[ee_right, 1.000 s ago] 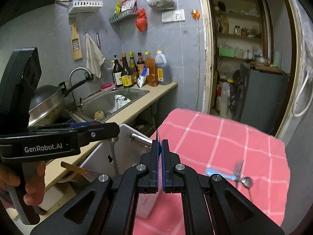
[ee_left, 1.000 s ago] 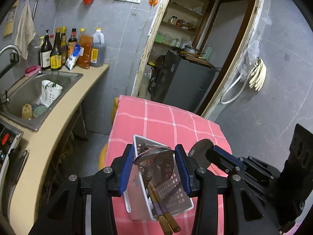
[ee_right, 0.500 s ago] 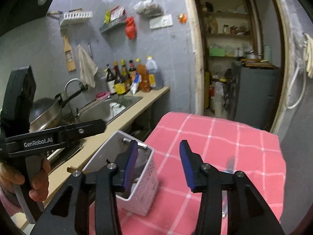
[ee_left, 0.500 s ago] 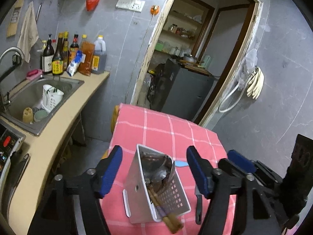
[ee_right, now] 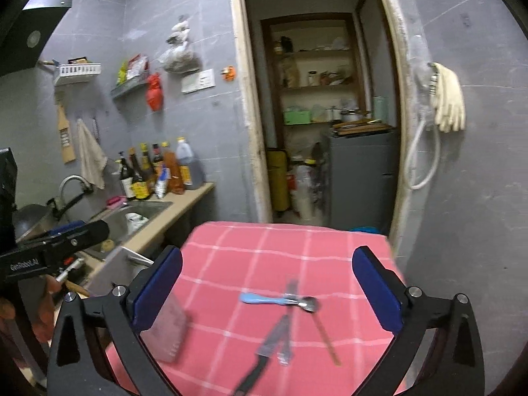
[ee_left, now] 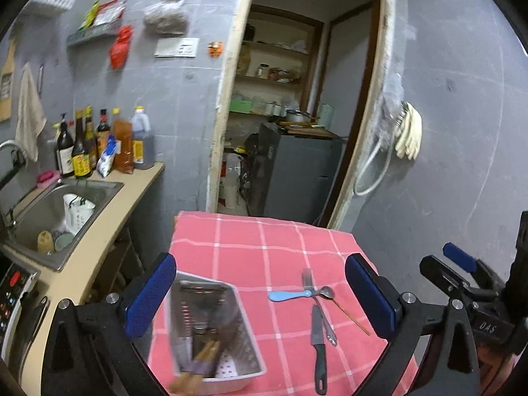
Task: Organize utensils
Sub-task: 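Grasp the black-handled knife with the left tool while the right tool grasps the gold spoon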
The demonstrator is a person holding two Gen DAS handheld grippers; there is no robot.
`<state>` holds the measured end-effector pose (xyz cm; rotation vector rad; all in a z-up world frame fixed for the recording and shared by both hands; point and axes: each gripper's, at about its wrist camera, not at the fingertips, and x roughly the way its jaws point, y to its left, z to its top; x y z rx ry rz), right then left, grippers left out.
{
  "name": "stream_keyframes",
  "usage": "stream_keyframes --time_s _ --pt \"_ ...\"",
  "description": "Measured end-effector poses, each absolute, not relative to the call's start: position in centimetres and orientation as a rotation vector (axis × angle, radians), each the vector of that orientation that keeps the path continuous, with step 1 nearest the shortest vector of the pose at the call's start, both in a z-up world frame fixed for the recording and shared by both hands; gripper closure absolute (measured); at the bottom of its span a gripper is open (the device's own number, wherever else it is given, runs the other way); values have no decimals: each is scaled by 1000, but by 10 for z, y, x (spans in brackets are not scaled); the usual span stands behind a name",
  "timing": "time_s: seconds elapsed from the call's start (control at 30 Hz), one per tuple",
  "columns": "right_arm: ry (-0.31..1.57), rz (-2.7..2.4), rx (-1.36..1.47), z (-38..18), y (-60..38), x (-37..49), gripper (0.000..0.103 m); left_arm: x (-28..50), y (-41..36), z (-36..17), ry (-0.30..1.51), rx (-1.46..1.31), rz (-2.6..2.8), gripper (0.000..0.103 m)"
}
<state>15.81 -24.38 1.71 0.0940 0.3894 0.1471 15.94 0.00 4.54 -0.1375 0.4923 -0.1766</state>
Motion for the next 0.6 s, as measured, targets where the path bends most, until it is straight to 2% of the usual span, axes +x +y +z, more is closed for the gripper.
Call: stream_keyframes --time_s 0.33,0.6 --pt "525 88 125 -17 -322 172 2 171 -68 30 554 -102 -256 0" --pt "650 109 148 -66 -357 202 2 200 -109 -11 687 -74 -251 0"
